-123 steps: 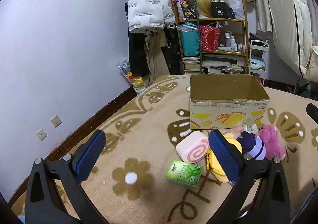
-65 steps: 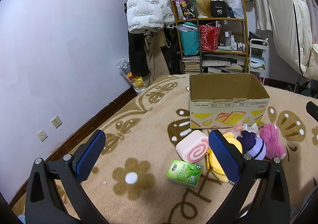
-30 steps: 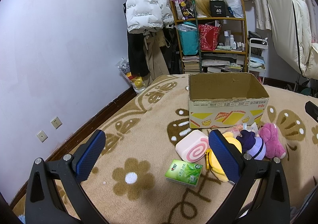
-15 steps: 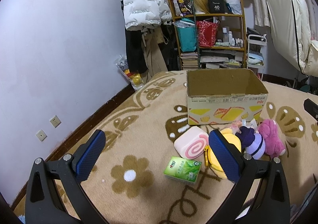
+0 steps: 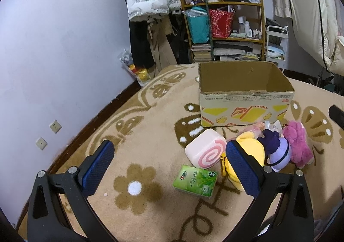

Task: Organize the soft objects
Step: 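Lower the left tool onto the green tissue pack while the right tool lowers onto the pink plush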

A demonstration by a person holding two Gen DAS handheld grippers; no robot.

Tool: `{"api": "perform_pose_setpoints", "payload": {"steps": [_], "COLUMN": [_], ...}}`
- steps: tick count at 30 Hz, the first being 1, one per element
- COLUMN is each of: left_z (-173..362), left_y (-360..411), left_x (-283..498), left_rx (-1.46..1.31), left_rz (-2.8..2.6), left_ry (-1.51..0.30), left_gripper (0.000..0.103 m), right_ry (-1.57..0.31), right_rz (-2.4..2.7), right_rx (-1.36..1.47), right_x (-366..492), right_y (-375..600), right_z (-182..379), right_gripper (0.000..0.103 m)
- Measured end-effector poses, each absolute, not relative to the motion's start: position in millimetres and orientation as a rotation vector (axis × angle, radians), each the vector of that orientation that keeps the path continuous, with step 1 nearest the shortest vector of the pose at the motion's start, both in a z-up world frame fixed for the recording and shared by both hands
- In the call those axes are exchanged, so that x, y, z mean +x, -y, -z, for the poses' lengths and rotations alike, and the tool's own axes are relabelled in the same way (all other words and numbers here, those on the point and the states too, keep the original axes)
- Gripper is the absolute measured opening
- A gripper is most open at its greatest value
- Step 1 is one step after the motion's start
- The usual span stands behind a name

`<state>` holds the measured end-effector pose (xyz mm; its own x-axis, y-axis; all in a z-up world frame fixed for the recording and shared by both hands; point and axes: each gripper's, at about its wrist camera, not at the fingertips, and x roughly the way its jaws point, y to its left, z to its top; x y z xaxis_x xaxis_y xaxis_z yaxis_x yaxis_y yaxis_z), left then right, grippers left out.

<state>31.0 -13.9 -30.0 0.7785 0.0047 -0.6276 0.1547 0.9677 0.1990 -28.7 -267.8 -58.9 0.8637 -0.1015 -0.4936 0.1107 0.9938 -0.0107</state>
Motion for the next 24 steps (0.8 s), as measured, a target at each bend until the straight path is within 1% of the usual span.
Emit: {"api": "perform_pose_setpoints", "payload": {"steps": [10,17,24], "left_z": [64.5,89.9,114.9], "left_y": [13.9,18.8,27.6], "left_x": [64.7,81.7,94.0], "left_rx": [0.223,0.196,0.22], "left_rz": [0.081,0.131,0.15], "left_ry": [-0.824,-0.948,-1.049], "left_gripper": [0.102,0.102,0.102], "right_ry": [-0.621,-0.703,-0.746], "right_rz": [0.075,0.07,0.105], "right_rx": [0.022,0.115,0.14], "right_x": [-3.7,20.5,37.3], "right_y": [252.1,267.5,280.1], "right_z": [85.0,100.5,112.8], "right_gripper": [0.103,0.103,0.103]}}
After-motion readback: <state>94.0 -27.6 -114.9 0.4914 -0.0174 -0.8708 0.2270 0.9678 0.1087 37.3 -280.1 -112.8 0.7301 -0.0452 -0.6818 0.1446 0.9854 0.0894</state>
